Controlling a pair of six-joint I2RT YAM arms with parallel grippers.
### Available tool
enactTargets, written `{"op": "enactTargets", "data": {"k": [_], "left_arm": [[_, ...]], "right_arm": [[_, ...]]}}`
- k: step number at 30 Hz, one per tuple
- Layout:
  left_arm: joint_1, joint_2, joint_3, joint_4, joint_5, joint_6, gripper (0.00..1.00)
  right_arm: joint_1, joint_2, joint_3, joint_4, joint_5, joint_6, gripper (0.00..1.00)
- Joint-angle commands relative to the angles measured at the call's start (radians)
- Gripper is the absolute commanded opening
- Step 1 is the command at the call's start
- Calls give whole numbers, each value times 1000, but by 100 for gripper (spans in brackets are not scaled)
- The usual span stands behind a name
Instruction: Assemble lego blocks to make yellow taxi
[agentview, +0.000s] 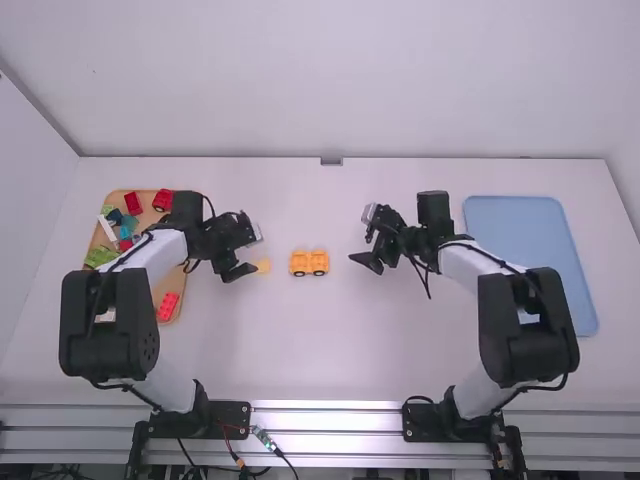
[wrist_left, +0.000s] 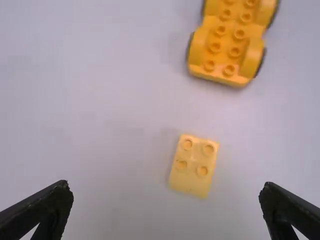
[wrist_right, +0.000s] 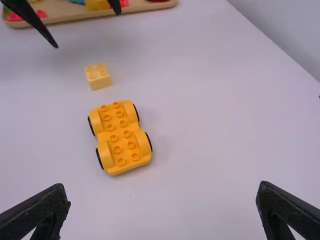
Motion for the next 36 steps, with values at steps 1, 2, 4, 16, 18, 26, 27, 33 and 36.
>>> {"op": "enactTargets", "data": {"k": [1, 2, 4, 16, 18, 26, 27, 33, 36], "left_arm": [[0, 5, -6, 5, 2, -180, 99], [0, 5, -6, 14, 4, -187, 99], [-1, 5, -6, 4, 7, -153, 99], [90, 34, -150, 236, 332, 165, 99], [101, 57, -149, 248, 348, 160, 99], [49, 189, 25, 14, 320, 315, 99], [45, 201, 49, -11, 307, 314, 99], [51, 263, 102, -70, 319, 431, 99], [56, 287, 91, -22, 317, 418, 99]], "right_arm": [[10, 6, 18, 2, 46, -11, 99], [8, 6, 18, 3, 66, -11, 99], [7, 6, 18, 2, 81, -10, 99], [8, 6, 18, 3, -22, -64, 99], [8, 6, 18, 2, -35, -61, 99], [8, 6, 19, 3, -63, -56, 99], [8, 6, 19, 3, -61, -55, 99], [8, 6, 18, 3, -60, -37, 99], [8, 6, 19, 3, -60, -37, 99]]}}
